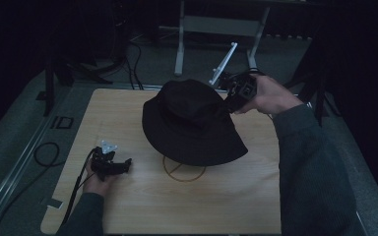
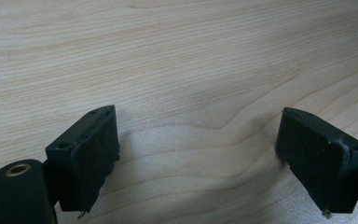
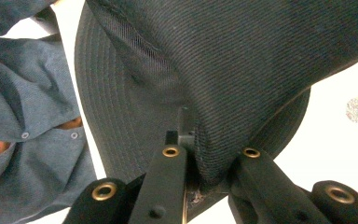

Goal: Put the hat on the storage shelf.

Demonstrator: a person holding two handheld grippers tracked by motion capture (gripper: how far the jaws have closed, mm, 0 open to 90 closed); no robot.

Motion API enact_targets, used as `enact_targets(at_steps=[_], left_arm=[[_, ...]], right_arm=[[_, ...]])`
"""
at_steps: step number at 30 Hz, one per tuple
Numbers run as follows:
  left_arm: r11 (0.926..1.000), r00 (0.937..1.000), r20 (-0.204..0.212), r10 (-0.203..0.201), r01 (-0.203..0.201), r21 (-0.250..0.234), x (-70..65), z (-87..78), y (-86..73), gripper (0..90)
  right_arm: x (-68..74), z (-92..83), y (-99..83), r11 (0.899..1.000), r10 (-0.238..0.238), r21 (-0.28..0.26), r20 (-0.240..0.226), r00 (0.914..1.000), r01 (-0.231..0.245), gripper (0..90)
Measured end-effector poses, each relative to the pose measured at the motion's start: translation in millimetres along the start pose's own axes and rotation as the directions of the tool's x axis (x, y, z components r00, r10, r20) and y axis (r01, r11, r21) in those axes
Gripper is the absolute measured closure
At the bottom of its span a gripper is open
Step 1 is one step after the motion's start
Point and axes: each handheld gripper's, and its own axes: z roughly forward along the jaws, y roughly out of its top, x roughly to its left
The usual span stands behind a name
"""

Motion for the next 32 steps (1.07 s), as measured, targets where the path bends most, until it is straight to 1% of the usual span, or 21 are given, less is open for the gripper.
enact_targets(at_steps=[4, 6, 7, 10, 12, 13, 14, 16, 19, 22, 23, 25, 27, 30, 32], left_arm=[[1.0000, 1.0000, 0.000, 0.000, 0.000, 0.000, 0.0, 0.0, 0.0, 13.6], [1.0000, 1.0000, 0.000, 0.000, 0.000, 0.000, 0.0, 0.0, 0.0, 13.6], [1.0000, 1.0000, 0.000, 0.000, 0.000, 0.000, 0.0, 0.0, 0.0, 13.6], [1.0000, 1.0000, 0.001, -0.001, 0.001, 0.000, 0.0, 0.0, 0.0, 13.6], [1.0000, 1.0000, 0.001, -0.001, 0.001, 0.001, -0.1, 0.0, 0.0, 13.6], [1.0000, 1.0000, 0.001, -0.001, 0.001, 0.001, -0.1, 0.0, 0.0, 13.6], [1.0000, 1.0000, 0.001, -0.001, 0.001, 0.001, 0.0, 0.0, 0.0, 13.6], [1.0000, 1.0000, 0.001, -0.001, 0.001, 0.001, 0.0, 0.0, 0.0, 13.6], [1.0000, 1.0000, 0.000, -0.002, 0.002, 0.000, -0.2, 0.0, -0.1, 13.6], [1.0000, 1.0000, 0.002, 0.001, -0.001, 0.002, -0.2, -0.3, -0.2, 13.6], [1.0000, 1.0000, 0.002, 0.001, -0.001, 0.002, -0.2, -0.3, -0.2, 13.6], [1.0000, 1.0000, 0.002, 0.001, -0.001, 0.002, -0.2, -0.2, -0.2, 13.6], [1.0000, 1.0000, 0.002, 0.001, -0.001, 0.002, -0.2, -0.2, -0.2, 13.6], [1.0000, 1.0000, 0.002, 0.001, -0.001, 0.002, -0.2, -0.3, -0.1, 13.6], [1.0000, 1.0000, 0.002, 0.001, -0.001, 0.002, -0.2, -0.3, -0.2, 13.6]], right_arm=[[1.2, 4.9, 2.9, 1.000, -0.010, 0.009, -0.009, 0.9999, 0.010, 86.5], [0.9, 7.4, 4.5, 1.000, -0.007, 0.012, -0.009, 0.9999, 0.007, 85.6], [0.5, 8.4, 5.2, 1.000, -0.002, 0.014, -0.008, 1.0000, 0.002, 84.7], [-1.0, 11.0, 7.0, 1.000, 0.006, 0.012, 0.000, 1.0000, -0.006, 78.2], [-1.3, 14.3, 8.0, 1.000, 0.001, 0.031, 0.007, 1.0000, -0.001, 74.6], [-1.0, 15.8, 8.7, 0.999, 0.006, 0.042, 0.011, 0.9999, -0.007, 73.0], [-1.0, 16.9, 9.2, 0.999, 0.009, 0.048, 0.008, 0.9999, -0.009, 70.6], [0.6, 19.8, 9.8, 0.998, -0.001, 0.068, -0.007, 1.0000, 0.001, 69.2], [1.8, 24.5, 10.6, 0.995, -0.006, 0.102, -0.016, 0.9999, 0.007, 65.1], [-2.4, 28.9, 6.7, 0.992, 0.027, 0.127, -0.054, 0.9982, -0.020, 58.5], [-2.9, 30.4, 4.5, 0.990, 0.026, 0.136, -0.051, 0.9984, -0.019, 56.3], [-4.4, 32.7, -0.5, 0.988, 0.041, 0.150, -0.057, 0.9975, -0.032, 53.9], [-5.6, 33.1, -5.7, 0.988, 0.047, 0.146, -0.055, 0.9974, -0.038, 50.2], [-4.7, 28.8, -10.8, 0.990, 0.038, 0.134, -0.033, 0.9987, -0.034, 46.6], [-4.5, 24.2, -13.5, 0.992, 0.047, 0.118, -0.019, 0.9987, -0.045, 43.1]])
